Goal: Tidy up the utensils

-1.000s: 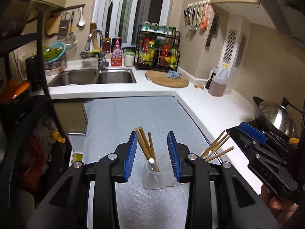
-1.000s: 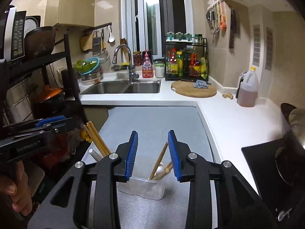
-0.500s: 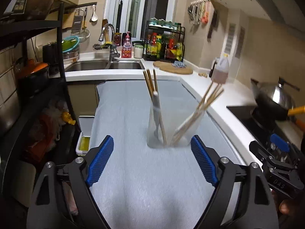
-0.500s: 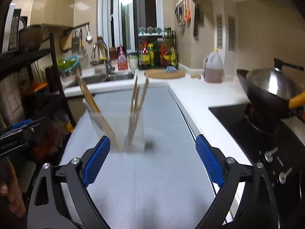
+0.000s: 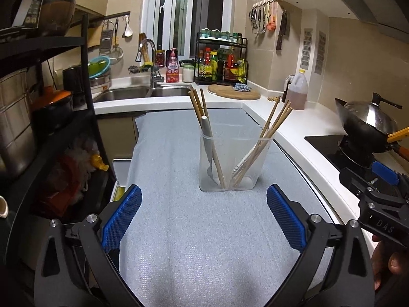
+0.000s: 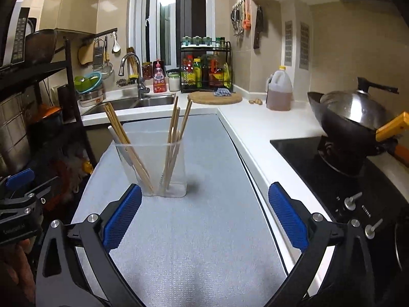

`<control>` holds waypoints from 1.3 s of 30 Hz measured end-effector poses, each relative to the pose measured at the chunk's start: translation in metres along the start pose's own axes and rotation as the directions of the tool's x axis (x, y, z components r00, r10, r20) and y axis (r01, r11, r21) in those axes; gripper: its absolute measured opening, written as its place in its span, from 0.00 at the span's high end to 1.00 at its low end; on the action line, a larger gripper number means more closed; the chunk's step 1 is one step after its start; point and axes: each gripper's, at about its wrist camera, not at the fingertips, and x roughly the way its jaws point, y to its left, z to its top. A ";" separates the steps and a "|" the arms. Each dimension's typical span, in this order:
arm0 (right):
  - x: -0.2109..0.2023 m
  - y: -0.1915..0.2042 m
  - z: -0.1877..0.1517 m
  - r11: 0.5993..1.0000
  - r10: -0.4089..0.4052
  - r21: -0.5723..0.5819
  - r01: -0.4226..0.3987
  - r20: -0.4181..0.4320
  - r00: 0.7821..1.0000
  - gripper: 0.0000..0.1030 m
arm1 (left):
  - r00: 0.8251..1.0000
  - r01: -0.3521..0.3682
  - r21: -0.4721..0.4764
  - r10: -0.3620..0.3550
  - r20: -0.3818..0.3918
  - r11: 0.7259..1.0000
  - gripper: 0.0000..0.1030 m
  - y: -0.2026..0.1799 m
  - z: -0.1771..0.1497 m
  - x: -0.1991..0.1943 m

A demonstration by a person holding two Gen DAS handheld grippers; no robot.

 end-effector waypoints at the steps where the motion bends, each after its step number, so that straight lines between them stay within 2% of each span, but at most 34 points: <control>1: -0.001 0.000 0.001 1.000 -0.002 -0.003 0.002 0.003 1.000 0.05 | 1.000 -0.004 0.003 0.004 0.004 1.000 0.08 0.000 0.000 0.000; 39: -0.005 0.005 0.004 1.000 -0.013 -0.020 0.013 0.013 1.000 0.05 | 1.000 0.007 -0.028 -0.007 -0.005 1.000 0.08 -0.001 -0.003 0.001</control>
